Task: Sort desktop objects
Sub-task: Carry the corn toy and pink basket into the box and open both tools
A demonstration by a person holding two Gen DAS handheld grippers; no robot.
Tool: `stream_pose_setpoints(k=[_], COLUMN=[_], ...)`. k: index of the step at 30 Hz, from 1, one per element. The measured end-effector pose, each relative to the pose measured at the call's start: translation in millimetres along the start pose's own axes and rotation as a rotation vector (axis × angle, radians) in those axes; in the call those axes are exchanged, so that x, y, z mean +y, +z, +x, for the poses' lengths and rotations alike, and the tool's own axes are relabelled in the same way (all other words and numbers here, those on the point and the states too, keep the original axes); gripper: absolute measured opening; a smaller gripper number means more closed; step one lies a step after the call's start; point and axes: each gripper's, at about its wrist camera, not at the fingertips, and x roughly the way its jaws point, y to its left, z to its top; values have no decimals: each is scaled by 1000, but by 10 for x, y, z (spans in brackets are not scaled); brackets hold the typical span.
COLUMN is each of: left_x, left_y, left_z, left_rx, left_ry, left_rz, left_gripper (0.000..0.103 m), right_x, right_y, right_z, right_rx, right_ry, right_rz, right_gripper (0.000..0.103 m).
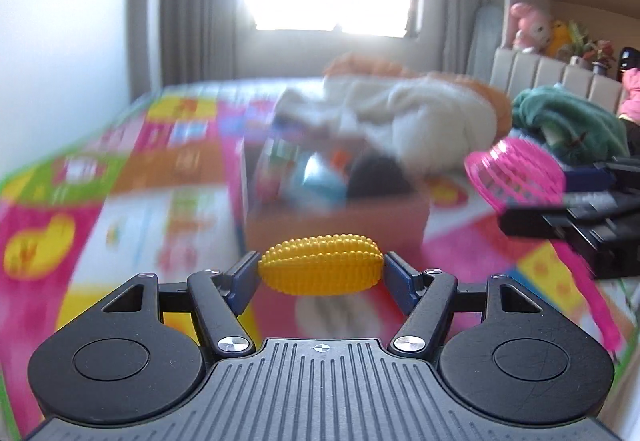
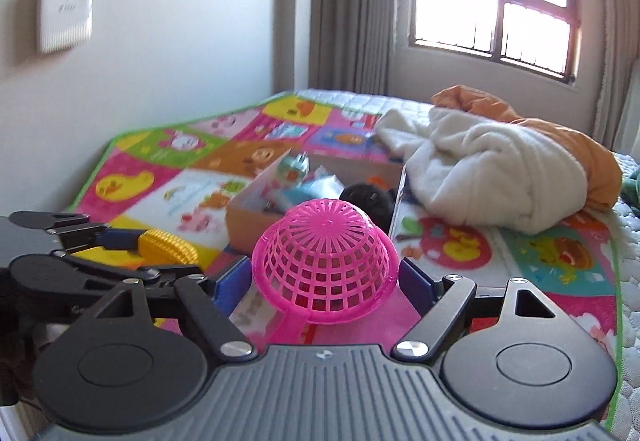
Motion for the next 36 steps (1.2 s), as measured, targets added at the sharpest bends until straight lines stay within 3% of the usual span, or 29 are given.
stream_pose_setpoints(k=[5,6,7,8,11,19,23,27,31,36], left_x=[-25,-25,-25,-18,67,411,419,425,504,582], left_y=[507,577,622,640,510,-86,-165,-246,-370,-461], left_z=[408,514,648,790,1037,789,771,723,720,762], left_rx=[-131,-143,-140,-126,-36,54,111,130,147,168], left_ry=[25,28,29,39,85,65,27,14,33,29], left_rz=[52,59,69,77,30,-137,-145,-133,-140,-168], left_gripper=[73,78,92,99,98,101,101,103,103,103], right_x=[-239,-287,-331,-365,-448,-472,-379,-250,-305,-344], right_y=[144,172,197,221,278,497,916,1166,1054,554], right_z=[-113,-105,-75,-32,120,796,1276,1842,2140,1852], right_rx=[-85,-93,-99,-101,-103,-85,-117,-104,-22,-20], right_ry=[-28,-30,-33,-38,-61,-14,16,-50,-58,-66], right_rz=[29,34,37,37,41,69,82,22,67,53], right_gripper=[81,81,81,81,81,81,81,83,88,88])
